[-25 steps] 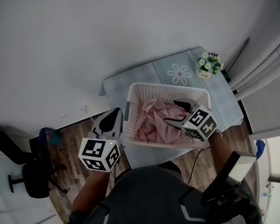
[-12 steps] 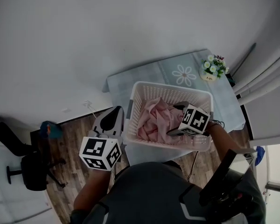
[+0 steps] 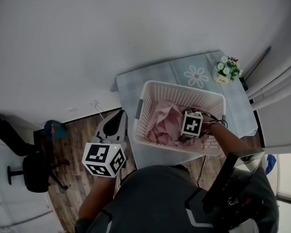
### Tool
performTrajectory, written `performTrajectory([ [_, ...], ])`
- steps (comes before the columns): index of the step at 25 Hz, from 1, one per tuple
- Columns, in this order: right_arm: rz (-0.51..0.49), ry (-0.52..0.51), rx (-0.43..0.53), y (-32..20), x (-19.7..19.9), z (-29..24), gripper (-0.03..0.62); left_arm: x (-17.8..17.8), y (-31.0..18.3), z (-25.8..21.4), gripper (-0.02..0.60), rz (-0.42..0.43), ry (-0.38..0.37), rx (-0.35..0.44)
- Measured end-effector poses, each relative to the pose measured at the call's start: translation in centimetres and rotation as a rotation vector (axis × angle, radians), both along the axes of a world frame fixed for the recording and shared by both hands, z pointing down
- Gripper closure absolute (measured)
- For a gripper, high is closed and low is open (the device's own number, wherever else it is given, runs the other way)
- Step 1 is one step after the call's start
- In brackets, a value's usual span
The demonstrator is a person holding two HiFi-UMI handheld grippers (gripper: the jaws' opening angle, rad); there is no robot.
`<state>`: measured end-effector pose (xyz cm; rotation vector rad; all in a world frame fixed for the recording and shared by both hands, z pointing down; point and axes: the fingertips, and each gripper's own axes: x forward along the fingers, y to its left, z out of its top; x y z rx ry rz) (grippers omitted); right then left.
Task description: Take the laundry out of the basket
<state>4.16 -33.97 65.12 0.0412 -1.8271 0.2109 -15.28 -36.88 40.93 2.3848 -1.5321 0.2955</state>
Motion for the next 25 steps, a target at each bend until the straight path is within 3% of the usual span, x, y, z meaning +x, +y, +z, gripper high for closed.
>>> performTrajectory([
  [6, -0.011, 0.054, -0.003, -0.2, 0.0, 3.6, 0.083, -0.6, 0.6, 0.1, 0.572, -0.017, -0.001, -0.004],
  [15, -0.012, 0.029, 0.038, -0.4, -1.0, 4.6, 0.086, -1.7, 1.4, 0.3, 0.572, -0.043, 0.006, -0.003],
  [20, 0.033, 0.028, 0.060, -0.9, -2.2, 4.7, 0.140, -2.1, 1.7, 0.1, 0.572, -0.048, 0.009, 0.006],
  [25, 0.017, 0.043, 0.050, -1.1, -3.3, 4.9, 0.141, -2.1, 1.7, -0.3, 0.572, -0.041, 0.012, 0.014],
])
